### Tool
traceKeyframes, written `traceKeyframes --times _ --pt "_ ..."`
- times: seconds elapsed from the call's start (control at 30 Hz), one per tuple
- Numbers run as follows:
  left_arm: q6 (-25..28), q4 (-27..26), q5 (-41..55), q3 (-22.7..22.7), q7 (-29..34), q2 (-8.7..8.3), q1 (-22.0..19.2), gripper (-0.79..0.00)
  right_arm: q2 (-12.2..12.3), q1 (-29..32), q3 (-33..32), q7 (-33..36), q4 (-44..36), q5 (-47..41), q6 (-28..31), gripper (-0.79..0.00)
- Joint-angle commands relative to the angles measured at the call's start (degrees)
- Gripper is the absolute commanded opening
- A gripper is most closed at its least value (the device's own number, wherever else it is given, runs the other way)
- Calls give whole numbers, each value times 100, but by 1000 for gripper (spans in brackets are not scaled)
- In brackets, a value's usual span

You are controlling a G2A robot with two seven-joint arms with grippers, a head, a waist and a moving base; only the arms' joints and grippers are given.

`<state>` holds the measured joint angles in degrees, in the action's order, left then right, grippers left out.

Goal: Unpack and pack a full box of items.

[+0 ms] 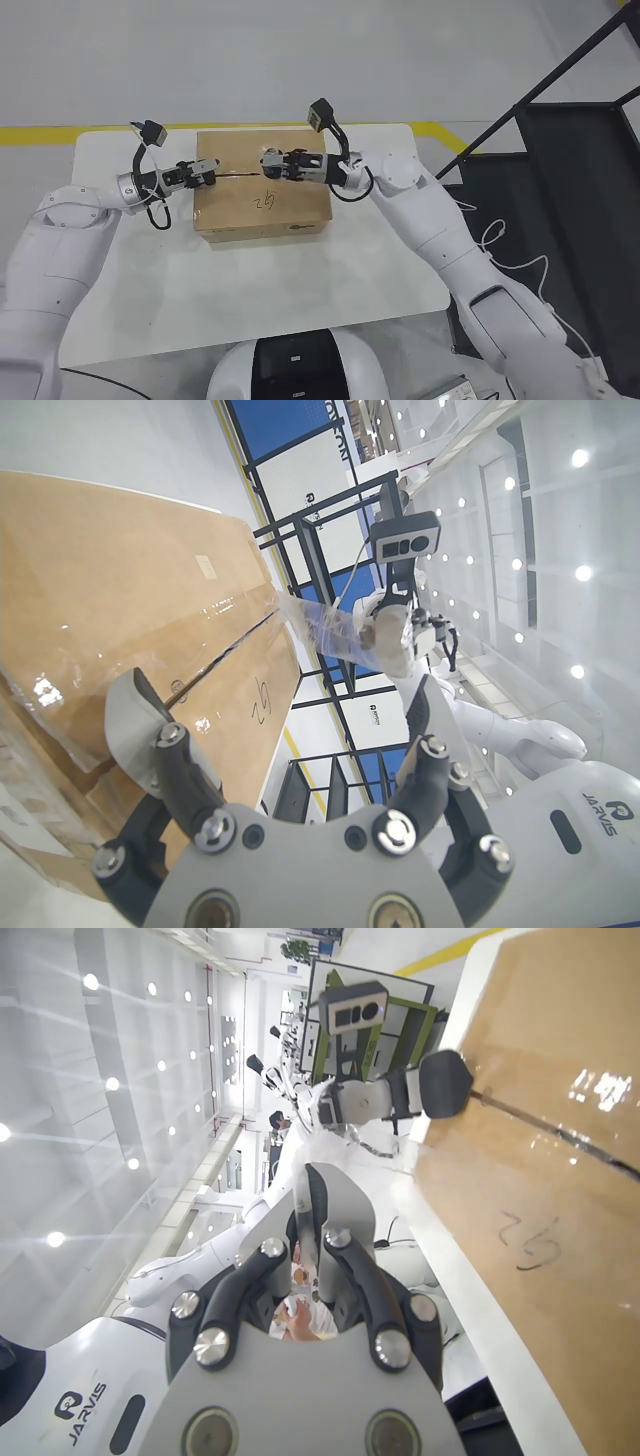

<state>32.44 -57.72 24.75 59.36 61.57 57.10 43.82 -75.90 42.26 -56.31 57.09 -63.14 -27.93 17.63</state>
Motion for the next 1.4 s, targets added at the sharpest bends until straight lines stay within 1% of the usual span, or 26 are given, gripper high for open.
traceKeyframes --times 0.0,0.2,0.4,0.67,0.9,1.03,1.13,1.37 --pt "-11 9 7 4 23 5 7 0 42 11 -185 -10 -20 -30 41 -785" --pt "-21 64 26 -28 65 42 -21 0 167 112 -639 -15 -305 13 19 -785" --pt "14 142 30 -55 118 80 -71 0 165 205 -636 4 -523 -95 -16 -785" --pt "9 228 -1 -70 176 115 -120 0 45 246 -202 22 -568 -225 -38 -785" --pt "14 274 -4 -79 215 147 -165 0 -133 119 294 -138 -271 -283 -36 -785" --pt "24 302 -4 -66 237 157 -174 0 -245 15 542 -333 -33 -255 -10 -785" --pt "26 322 -3 -39 247 158 -176 0 -323 -64 757 -614 197 59 -8 -785" --pt "53 366 11 46 314 151 -183 0 -463 -119 1022 -1051 645 371 -72 -785"
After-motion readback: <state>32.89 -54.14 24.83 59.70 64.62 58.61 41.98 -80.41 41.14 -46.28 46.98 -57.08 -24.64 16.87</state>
